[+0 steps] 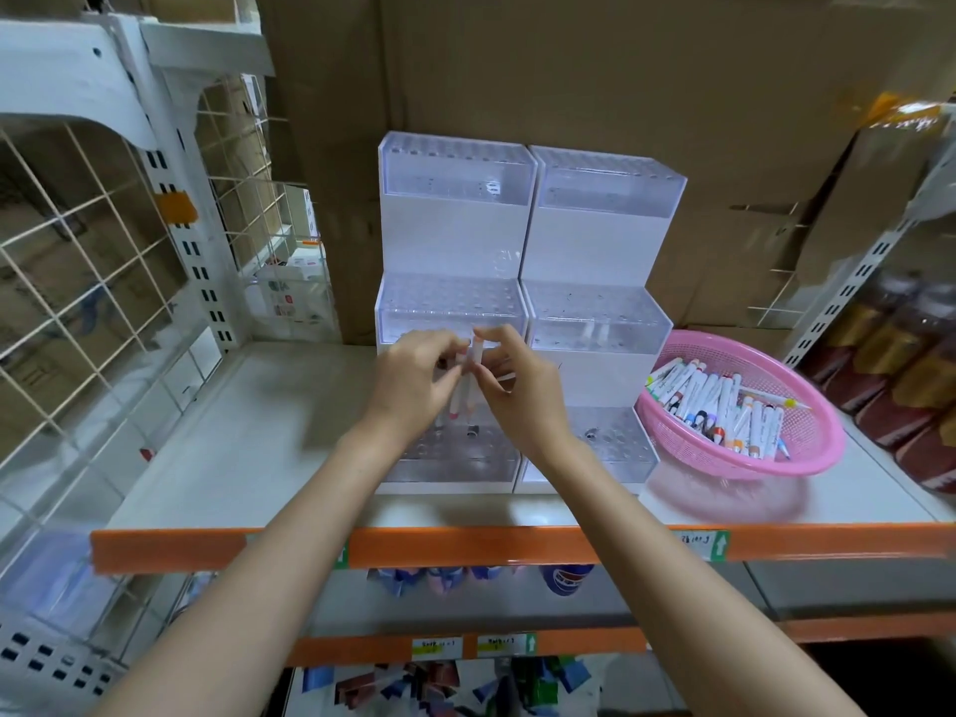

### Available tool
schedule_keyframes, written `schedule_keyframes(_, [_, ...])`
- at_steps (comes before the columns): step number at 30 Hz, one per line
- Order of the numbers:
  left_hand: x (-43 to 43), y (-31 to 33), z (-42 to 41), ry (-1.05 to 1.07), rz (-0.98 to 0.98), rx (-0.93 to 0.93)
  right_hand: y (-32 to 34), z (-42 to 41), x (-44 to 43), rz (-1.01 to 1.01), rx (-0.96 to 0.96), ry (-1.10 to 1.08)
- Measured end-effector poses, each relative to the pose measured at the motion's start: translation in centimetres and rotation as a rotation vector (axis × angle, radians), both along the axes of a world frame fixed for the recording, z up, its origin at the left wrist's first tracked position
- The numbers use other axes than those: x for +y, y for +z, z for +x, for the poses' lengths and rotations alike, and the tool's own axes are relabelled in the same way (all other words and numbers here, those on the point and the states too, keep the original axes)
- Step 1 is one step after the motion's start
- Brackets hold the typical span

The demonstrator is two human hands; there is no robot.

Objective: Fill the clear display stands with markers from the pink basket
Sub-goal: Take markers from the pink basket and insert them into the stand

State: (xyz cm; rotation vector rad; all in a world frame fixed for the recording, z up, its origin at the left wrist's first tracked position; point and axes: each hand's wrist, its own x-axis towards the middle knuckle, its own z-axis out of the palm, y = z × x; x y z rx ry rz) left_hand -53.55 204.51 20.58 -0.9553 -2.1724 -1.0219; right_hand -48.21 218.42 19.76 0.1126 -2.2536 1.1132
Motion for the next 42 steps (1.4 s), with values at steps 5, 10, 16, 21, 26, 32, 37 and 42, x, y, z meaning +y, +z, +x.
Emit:
schedule_keyframes(5, [0.1, -0.8, 0.1, 0.041, -0.094, 0.081, 0.1, 0.0, 0.0, 0.005, -0.005, -0.004])
schedule_keyframes(10, [-0.1, -0.7, -0.3, 0.039, -0.114, 0.11, -0.1, 0.0, 0.1, 0.037, 0.011, -0.021])
schedule_keyframes(16, [-0.2, -1.0, -0.3, 0.043, -0.093, 0.128, -0.7, -0.3, 0.2, 0.088, -0.011, -0.012])
schedule_keyframes(21, [-1.2, -1.5, -0.2, 0.017, -0.109, 0.118, -1.2, -0.7, 0.1, 0.161, -0.02, -0.037])
schedule_keyframes(26, [-1.6, -1.3, -0.1, -0.001, -0.121, 0.109, -1.4, -0.7, 0.1, 0.242, -0.065, -0.08])
schedule_keyframes(32, [-1.6, -1.3, -0.1, -0.006, -0.113, 0.115, -1.8, -0.3, 0.1, 0.342, -0.094, -0.119])
schedule_keyframes(37, [-1.5, -1.2, 0.0, 0.005, -0.104, 0.114, -1.8, -0.1, 0.0, 0.363, -0.149, -0.134])
schedule_keyframes(42, [-1.4, -1.3, 0.3, 0.036, -0.109, 0.111, -1.2, -0.3, 0.1, 0.396, -0.137, -0.172])
